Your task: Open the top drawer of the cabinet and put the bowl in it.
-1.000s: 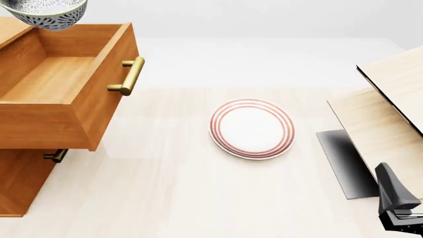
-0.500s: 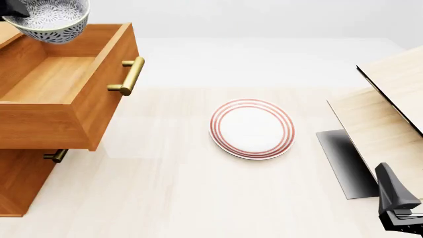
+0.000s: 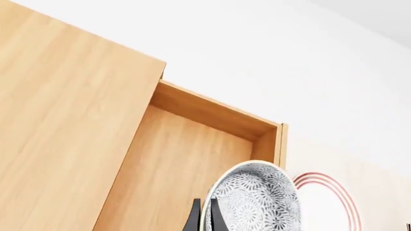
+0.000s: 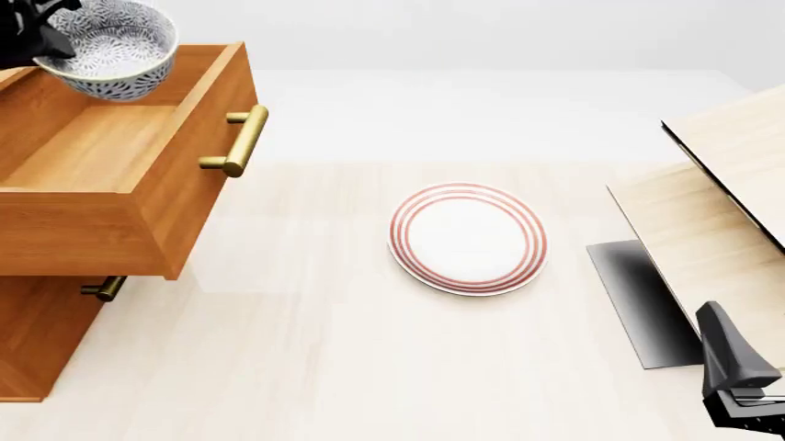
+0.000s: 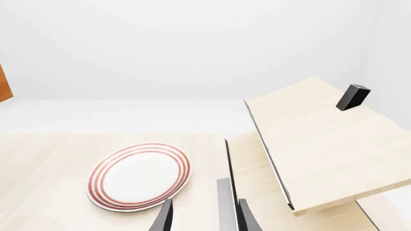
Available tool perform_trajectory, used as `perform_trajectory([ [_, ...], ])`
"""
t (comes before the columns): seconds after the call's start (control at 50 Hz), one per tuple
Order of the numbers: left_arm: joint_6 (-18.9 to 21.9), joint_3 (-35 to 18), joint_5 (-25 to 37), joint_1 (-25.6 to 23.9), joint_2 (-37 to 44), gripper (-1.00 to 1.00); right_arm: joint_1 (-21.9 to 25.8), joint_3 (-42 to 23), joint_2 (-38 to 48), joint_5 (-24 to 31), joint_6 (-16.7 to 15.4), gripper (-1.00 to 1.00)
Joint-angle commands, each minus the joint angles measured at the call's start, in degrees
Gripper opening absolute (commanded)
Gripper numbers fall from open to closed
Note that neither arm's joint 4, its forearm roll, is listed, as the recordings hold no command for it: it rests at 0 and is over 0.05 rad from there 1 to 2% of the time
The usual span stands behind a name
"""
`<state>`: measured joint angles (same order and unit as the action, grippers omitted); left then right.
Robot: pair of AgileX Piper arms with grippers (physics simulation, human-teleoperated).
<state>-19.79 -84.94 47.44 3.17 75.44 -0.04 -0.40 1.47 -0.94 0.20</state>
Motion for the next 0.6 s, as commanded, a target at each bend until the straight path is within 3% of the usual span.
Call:
perform_trajectory([
  [0.02,0.04,2.02,-1.92,0.78,0.3,-1.0,0.01,0.08,-0.32,0.22,-0.04,1.0],
  [0.6,-0.21,5.64,-4.25,2.76,0.76,-1.0,0.01,0.08,-0.32,0.22,-0.04,1.0],
])
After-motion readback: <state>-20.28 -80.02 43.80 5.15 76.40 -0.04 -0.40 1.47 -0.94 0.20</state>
